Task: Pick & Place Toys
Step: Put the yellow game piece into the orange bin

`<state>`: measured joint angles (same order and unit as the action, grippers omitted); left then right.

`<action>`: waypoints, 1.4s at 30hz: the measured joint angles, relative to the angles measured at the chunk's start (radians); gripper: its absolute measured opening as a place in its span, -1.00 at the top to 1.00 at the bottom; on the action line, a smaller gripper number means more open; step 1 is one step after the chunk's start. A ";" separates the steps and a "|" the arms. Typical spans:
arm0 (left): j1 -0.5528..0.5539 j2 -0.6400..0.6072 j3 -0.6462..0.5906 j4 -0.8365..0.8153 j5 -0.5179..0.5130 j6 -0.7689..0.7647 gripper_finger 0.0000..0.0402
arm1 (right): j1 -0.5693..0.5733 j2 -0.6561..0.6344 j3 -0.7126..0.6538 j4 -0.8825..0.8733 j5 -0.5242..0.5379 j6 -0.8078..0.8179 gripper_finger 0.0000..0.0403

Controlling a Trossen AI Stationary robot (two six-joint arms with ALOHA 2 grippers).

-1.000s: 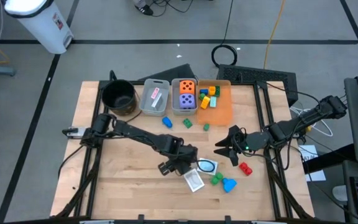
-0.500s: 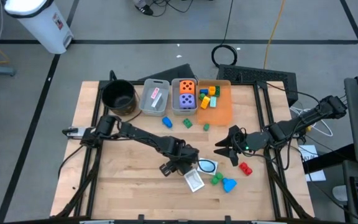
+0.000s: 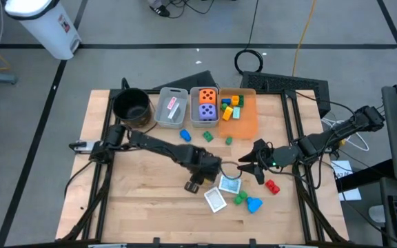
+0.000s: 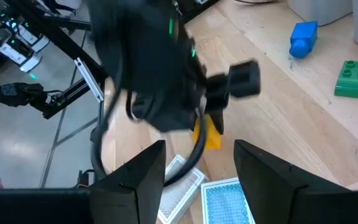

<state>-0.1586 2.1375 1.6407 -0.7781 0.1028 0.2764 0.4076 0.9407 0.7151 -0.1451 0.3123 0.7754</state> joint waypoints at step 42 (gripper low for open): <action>0.165 -0.355 0.013 0.206 0.207 -0.373 0.35 | -0.220 0.194 0.101 0.358 -0.237 -0.373 0.10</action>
<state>0.0066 1.7821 1.6539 -0.5725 0.3096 -0.0962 0.1878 1.1351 0.8162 0.2131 0.0755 0.4026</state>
